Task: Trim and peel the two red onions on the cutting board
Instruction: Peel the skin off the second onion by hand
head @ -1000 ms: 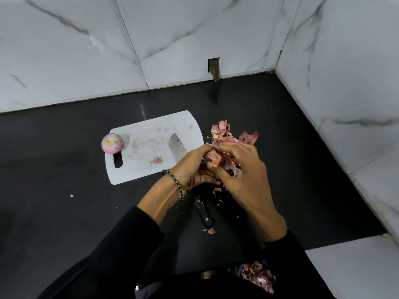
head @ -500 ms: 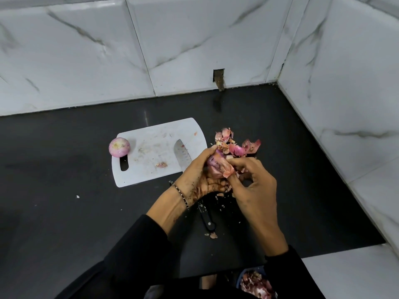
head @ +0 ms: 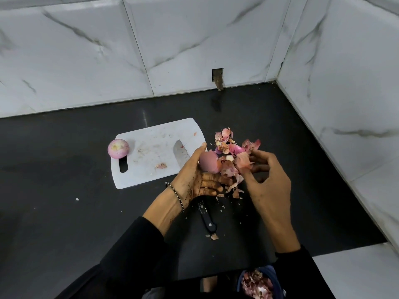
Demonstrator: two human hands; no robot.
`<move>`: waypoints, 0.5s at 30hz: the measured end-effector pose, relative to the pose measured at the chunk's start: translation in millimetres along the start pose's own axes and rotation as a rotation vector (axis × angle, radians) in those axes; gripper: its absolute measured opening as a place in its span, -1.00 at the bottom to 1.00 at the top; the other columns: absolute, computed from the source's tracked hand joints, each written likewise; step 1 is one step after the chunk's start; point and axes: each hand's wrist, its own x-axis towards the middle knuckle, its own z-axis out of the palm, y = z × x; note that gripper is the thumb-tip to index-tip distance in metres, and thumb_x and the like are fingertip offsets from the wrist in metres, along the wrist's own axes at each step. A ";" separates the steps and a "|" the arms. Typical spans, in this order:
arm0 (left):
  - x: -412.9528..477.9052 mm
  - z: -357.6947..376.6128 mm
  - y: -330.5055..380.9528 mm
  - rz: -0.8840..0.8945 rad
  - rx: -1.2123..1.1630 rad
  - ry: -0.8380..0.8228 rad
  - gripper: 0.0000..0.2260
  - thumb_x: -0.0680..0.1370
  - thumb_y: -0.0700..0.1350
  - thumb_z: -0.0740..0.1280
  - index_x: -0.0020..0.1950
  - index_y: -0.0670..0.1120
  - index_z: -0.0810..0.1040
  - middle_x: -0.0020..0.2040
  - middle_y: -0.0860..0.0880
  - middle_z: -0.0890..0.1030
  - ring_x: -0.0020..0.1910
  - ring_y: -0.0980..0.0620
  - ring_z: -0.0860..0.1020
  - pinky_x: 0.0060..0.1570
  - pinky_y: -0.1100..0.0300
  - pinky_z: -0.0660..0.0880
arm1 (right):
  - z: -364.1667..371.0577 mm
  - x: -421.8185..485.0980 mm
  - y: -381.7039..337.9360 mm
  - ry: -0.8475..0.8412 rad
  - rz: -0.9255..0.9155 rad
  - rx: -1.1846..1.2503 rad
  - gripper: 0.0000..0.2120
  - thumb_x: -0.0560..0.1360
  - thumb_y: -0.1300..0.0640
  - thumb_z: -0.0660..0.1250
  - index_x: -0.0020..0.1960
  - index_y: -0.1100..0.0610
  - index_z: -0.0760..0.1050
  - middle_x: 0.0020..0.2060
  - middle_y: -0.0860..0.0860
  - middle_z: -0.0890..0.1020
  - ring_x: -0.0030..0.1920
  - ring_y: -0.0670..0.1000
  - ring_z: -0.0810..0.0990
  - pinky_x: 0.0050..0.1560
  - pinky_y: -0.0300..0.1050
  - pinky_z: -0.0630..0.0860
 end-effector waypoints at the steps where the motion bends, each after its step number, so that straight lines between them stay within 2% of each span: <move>1: 0.2 0.2 -0.6 0.004 0.027 -0.004 -0.33 0.57 0.35 0.16 0.25 -0.25 0.55 -0.12 -0.25 0.67 -0.45 -0.06 0.63 -0.49 0.21 0.54 | 0.2 2.2 1.9 -0.040 0.004 -0.056 -0.56 0.48 0.01 0.50 0.31 -0.05 0.46 0.17 -0.13 0.54 0.09 -0.17 0.55 0.04 -0.25 0.56; 3: 1.1 1.4 -2.0 0.044 0.085 0.006 -0.33 0.54 0.38 0.16 0.17 -0.21 0.61 -0.13 -0.24 0.69 -0.42 -0.04 0.63 -0.45 0.22 0.54 | 0.9 4.3 1.6 -0.101 0.000 -0.105 -0.49 0.46 -0.03 0.50 0.35 -0.07 0.43 0.26 -0.11 0.44 0.23 -0.10 0.49 0.20 -0.04 0.54; 4: 1.4 2.4 -2.8 0.080 0.102 0.011 -0.36 0.53 0.38 0.17 0.14 -0.17 0.63 -0.15 -0.21 0.69 -0.40 -0.02 0.62 -0.43 0.23 0.54 | 0.8 4.2 -0.6 -0.112 -0.005 -0.089 -0.52 0.47 -0.04 0.49 0.33 -0.08 0.44 0.26 -0.12 0.43 0.24 -0.10 0.48 0.21 -0.02 0.53; 6: 0.0 5.4 -3.7 0.156 0.111 -0.003 -0.46 0.51 0.37 0.21 0.05 -0.08 0.64 -0.21 -0.14 0.68 -0.37 0.00 0.61 -0.36 0.22 0.54 | 0.1 2.1 -7.6 -0.126 0.002 -0.012 -0.69 0.51 -0.03 0.45 0.24 -0.09 0.52 0.16 -0.18 0.52 0.14 -0.19 0.55 0.13 -0.07 0.58; 8: -3.4 7.9 -3.7 0.225 0.084 -0.045 -0.58 0.55 0.31 0.22 -0.02 -0.01 0.62 -0.26 -0.10 0.67 -0.38 0.01 0.62 -0.37 0.23 0.52 | -0.3 -1.4 -14.9 -0.156 0.058 0.113 -0.91 0.56 -0.05 0.40 0.05 -0.13 0.62 -0.04 -0.20 0.65 -0.02 -0.21 0.62 0.04 -0.05 0.63; 10: -5.6 9.7 -3.3 0.277 0.054 -0.071 -0.66 0.58 0.25 0.23 -0.03 0.01 0.60 -0.27 -0.08 0.67 -0.38 0.00 0.63 -0.42 0.25 0.52 | 0.1 -4.5 -21.4 -0.191 0.128 0.248 -0.86 0.58 -0.11 0.36 -0.10 -0.15 0.65 -0.18 -0.17 0.69 -0.19 -0.20 0.63 -0.06 -0.05 0.61; 12: -3.7 10.3 -3.5 0.324 0.055 -0.068 -0.70 0.58 0.22 0.24 -0.02 0.02 0.60 -0.23 -0.09 0.68 -0.36 0.01 0.65 -0.37 0.23 0.55 | 1.5 -5.9 -23.1 -0.225 0.157 0.315 -0.85 0.57 -0.14 0.35 -0.11 -0.16 0.66 -0.21 -0.14 0.70 -0.26 -0.19 0.60 -0.08 -0.06 0.57; 15: -1.4 10.9 -3.0 0.384 0.116 -0.045 -0.70 0.58 0.22 0.25 0.00 0.05 0.64 -0.11 -0.08 0.70 -0.26 0.00 0.67 -0.23 0.15 0.59 | 1.0 -4.0 -22.9 -0.244 0.174 0.353 -0.89 0.53 -0.09 0.43 0.00 -0.10 0.68 -0.09 -0.12 0.72 -0.06 -0.12 0.68 0.12 0.05 0.62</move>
